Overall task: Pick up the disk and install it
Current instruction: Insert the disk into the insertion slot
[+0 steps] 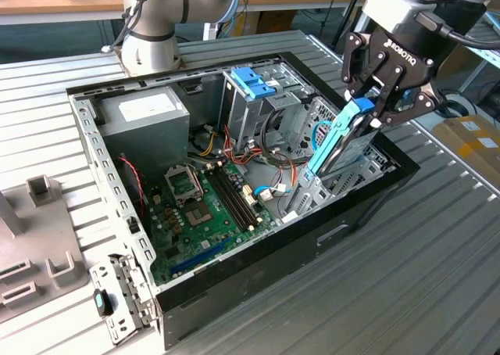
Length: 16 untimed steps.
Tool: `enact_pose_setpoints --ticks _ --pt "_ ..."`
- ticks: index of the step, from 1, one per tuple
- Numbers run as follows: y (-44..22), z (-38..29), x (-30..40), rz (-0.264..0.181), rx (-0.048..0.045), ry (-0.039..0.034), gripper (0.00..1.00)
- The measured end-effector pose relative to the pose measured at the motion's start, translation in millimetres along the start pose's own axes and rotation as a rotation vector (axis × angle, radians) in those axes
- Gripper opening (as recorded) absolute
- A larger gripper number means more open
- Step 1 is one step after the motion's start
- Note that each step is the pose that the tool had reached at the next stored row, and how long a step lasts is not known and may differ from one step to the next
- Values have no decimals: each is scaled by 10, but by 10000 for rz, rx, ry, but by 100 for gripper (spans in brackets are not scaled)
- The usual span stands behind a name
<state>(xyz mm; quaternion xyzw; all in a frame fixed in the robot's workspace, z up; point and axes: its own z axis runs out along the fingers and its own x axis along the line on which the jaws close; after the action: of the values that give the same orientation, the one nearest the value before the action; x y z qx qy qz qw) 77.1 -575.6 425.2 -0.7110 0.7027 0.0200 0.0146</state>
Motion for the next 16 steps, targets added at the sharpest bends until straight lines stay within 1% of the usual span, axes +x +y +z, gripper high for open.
enact_pose_setpoints --ticks 2,3,4,5,14,15,16 --pt "0 14 1 0 0 0 37" --pt "0 48 2 0 0 1 37" --pt "-1 187 9 0 0 0 37" --pt "-2 264 13 0 0 2 37" --pt "-2 282 13 0 1 -3 37" --pt "-2 283 14 -1 0 1 38" --pt "-2 285 14 0 0 1 44"
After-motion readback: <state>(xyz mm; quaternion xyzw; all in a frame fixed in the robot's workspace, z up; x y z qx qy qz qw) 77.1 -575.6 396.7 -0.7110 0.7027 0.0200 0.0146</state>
